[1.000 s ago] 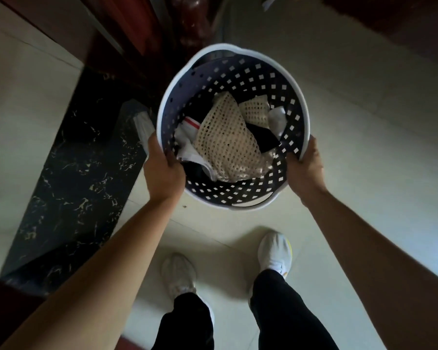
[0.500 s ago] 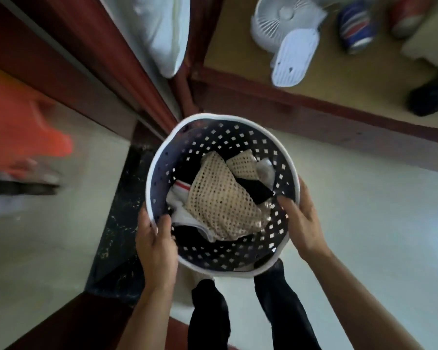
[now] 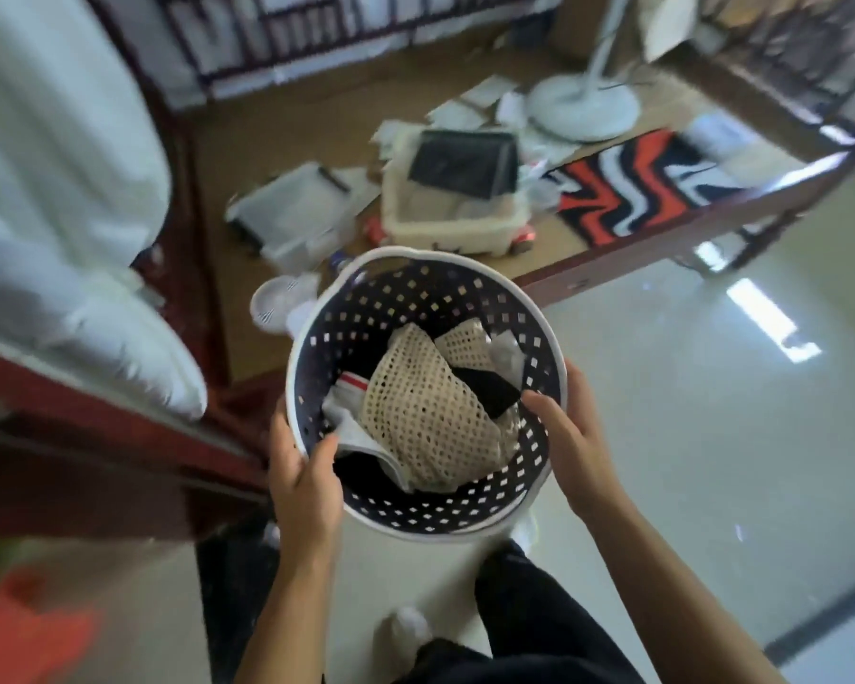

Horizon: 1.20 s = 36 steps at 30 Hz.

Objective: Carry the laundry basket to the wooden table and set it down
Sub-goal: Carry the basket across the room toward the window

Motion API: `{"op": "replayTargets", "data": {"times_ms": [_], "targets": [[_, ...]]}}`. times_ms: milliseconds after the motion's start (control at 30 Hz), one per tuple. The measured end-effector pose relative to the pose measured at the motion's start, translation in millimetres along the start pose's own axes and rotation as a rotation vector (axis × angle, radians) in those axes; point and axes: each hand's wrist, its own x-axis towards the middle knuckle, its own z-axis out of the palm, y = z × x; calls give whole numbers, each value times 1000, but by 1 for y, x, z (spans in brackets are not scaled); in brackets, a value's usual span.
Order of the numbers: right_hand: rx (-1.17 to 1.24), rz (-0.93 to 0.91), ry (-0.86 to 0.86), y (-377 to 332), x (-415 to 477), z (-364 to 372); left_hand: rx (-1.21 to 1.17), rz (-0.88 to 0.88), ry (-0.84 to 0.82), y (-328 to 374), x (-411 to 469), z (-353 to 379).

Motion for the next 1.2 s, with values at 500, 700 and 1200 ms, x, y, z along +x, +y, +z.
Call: {"op": "replayTargets", "data": {"times_ms": [500,700,1200], "targets": [[233,57,637,-1,41,-326,192,173,-712,105,-91,363],[273,23,766,-22,73,-414,202,214,-893,124,-107,484],[270,29,1145,-50,230,-582,236,255,-1305,199,-106,814]]}}
